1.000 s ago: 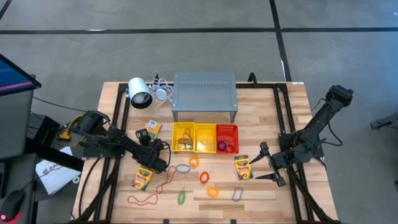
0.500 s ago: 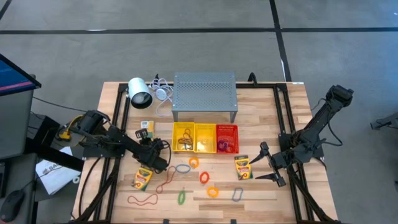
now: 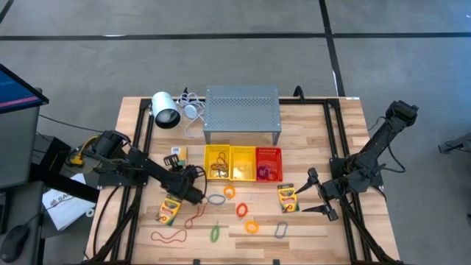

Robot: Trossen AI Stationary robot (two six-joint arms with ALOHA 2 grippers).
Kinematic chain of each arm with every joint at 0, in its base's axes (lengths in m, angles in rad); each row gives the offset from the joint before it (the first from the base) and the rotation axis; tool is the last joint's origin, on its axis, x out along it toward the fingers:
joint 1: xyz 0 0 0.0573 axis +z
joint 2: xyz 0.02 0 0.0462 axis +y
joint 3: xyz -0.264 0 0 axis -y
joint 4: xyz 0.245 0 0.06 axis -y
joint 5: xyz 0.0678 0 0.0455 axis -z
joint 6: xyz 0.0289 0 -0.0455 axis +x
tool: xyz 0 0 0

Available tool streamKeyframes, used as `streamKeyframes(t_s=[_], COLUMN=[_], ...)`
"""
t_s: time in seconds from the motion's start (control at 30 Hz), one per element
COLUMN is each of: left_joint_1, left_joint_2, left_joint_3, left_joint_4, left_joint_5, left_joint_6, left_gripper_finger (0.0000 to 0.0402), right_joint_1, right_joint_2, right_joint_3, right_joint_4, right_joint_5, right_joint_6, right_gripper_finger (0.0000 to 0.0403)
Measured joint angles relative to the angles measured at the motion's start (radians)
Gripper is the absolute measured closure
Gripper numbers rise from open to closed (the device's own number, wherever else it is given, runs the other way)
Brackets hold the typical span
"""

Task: Pick & Place Office Desk Supplies
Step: Put the crayon box into the right yellow basket

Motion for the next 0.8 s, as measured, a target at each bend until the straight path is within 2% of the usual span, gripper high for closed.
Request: streamKeyframes(t_s=[0.47, 0.8], left_joint_1=[0.0, 0.0], left_joint_2=[-0.024, -0.245], left_joint_3=[0.223, 0.303], left_joint_4=[-0.301, -0.388], left_joint_5=[-0.01, -0.01], left_joint_6=[-0.002, -0.013], left_gripper_finger=[0.0401, 0.0401], right_joint_1=[0.0, -0.003], right_joint_2=[0.0, 0.0], right_joint_3=[0.0, 0.0], right_joint_4=[0.023, 0.045], right_joint_5=[0.001, 0.027], right_joint_6=[0.0, 0.0], right_gripper_finger=[0.0112, 0.0112])
